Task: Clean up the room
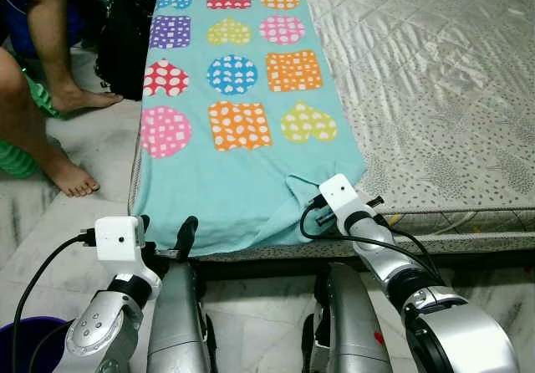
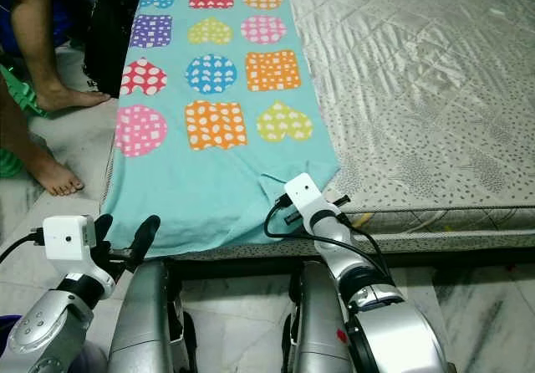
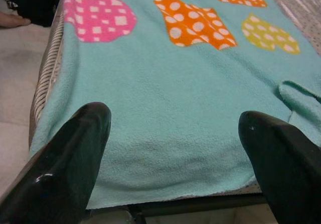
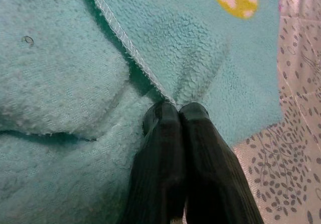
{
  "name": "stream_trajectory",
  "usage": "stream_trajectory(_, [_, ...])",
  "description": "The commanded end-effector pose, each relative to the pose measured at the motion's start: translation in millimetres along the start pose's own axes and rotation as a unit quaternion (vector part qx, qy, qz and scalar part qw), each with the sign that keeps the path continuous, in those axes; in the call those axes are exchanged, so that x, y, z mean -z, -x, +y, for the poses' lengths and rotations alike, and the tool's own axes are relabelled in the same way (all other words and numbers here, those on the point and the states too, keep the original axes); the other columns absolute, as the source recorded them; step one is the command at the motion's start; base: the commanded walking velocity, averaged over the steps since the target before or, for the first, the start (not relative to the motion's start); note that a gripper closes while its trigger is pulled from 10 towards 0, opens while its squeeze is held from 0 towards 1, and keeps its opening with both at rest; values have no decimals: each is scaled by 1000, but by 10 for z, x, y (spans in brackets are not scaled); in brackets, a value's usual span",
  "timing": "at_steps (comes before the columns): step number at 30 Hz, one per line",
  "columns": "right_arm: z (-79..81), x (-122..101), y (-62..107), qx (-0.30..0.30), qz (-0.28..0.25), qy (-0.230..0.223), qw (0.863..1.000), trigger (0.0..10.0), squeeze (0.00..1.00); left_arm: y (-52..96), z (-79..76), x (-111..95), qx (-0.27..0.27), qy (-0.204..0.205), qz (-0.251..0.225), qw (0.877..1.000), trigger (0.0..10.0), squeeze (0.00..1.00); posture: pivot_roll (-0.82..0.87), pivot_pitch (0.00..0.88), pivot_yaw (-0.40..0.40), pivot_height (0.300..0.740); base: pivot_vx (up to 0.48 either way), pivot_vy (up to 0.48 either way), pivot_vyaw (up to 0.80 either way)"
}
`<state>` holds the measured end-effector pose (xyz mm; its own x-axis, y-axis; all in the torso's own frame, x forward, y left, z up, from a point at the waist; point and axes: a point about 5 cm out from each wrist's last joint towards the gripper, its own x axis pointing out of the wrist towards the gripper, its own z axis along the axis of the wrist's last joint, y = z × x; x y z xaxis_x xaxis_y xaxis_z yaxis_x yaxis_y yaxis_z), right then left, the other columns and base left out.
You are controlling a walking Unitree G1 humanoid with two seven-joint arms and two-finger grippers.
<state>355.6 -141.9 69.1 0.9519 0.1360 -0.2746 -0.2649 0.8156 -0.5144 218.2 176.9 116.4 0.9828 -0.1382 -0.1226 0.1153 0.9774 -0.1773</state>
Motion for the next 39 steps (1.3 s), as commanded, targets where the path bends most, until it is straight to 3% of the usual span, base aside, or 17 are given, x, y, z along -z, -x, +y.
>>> stream_trajectory(1, [27,27,10,-2,4,-6,1000,0,0,17,48,23,-12,-3,4,1000,10000,0,176,232,-6,545,0,0,0])
stream_trajectory(7, [-9,99,54,-23,-6,-103,994,0,0,25,77,2,-18,-4,0,1000,10000,0,168,229,-8,545,0,0,0])
stream_trajectory(12, [-86,147,161,-62,-65,-202,975,0,0,22,76,5,-19,-2,-2,1000,10000,0,155,229,-6,545,0,0,0])
stream_trajectory(16, [-161,168,248,-80,-95,-244,962,0,0,5,72,5,-17,-1,-4,1000,10000,0,111,224,-1,545,0,0,0])
stream_trajectory(29, [-260,454,653,-122,-95,-261,953,0,0,-18,96,17,-17,2,-7,1000,10000,0,82,208,2,545,0,0,0])
stream_trajectory(34, [-272,564,824,-145,-77,-244,956,0,0,-13,127,25,-20,1,-6,1000,10000,0,74,201,5,545,0,0,0])
stream_trajectory(39, [-384,671,937,-150,-60,-211,964,0,0,-27,129,23,-20,1,-8,1000,10000,0,62,196,8,545,0,0,0])
